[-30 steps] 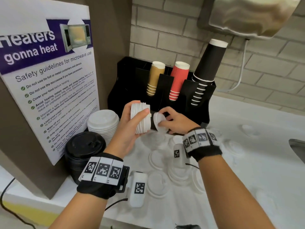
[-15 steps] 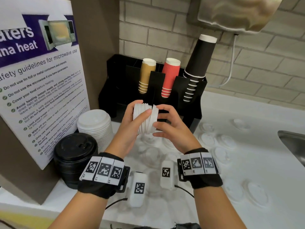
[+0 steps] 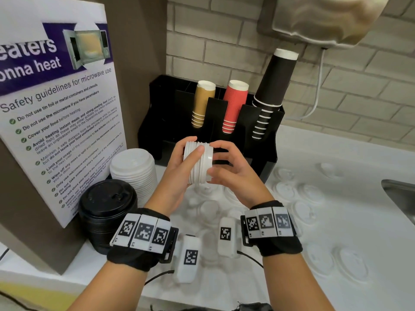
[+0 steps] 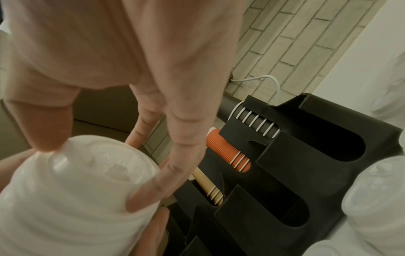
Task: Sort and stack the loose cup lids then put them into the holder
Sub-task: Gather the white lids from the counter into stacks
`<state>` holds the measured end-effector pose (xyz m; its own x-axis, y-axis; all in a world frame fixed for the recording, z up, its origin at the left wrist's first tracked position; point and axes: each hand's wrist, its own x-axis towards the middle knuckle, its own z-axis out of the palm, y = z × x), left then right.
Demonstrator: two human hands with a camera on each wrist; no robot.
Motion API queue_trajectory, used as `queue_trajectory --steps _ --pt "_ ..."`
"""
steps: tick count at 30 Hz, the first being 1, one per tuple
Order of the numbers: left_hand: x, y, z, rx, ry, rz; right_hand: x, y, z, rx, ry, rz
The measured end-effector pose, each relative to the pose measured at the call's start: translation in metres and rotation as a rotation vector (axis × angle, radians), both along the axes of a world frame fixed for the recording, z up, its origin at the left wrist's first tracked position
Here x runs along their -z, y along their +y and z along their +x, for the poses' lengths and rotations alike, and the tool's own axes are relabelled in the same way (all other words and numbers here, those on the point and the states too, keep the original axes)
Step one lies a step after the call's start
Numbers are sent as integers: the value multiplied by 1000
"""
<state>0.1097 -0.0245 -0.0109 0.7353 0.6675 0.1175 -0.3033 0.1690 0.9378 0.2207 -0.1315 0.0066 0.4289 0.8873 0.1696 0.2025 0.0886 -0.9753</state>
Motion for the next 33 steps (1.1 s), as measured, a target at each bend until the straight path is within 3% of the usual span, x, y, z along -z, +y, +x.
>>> queue_trajectory --steps 12,15,17,20,22,28,31,33 --pt "4 -1 0 27 21 36 0 -1 5 -38 10 17" --pt "3 2 0 -22 -10 1 2 11 18 58 58 -58" --pt "2 6 0 -51 -27 -32 10 31 33 150 -88 -246" --pt "2 9 -1 -64 -38 -53 34 61 49 -1 -628 -759" --pt "2 9 -2 -64 -31 -46 50 74 51 -72 -845 -947" --pt "3 12 -6 -78 -21 -36 63 93 60 -201 -901 -1102" --pt "0 13 -8 -86 -27 -43 50 87 62 -132 -909 -981" --pt "0 14 -8 -92 -36 -45 32 75 64 -40 -816 -861"
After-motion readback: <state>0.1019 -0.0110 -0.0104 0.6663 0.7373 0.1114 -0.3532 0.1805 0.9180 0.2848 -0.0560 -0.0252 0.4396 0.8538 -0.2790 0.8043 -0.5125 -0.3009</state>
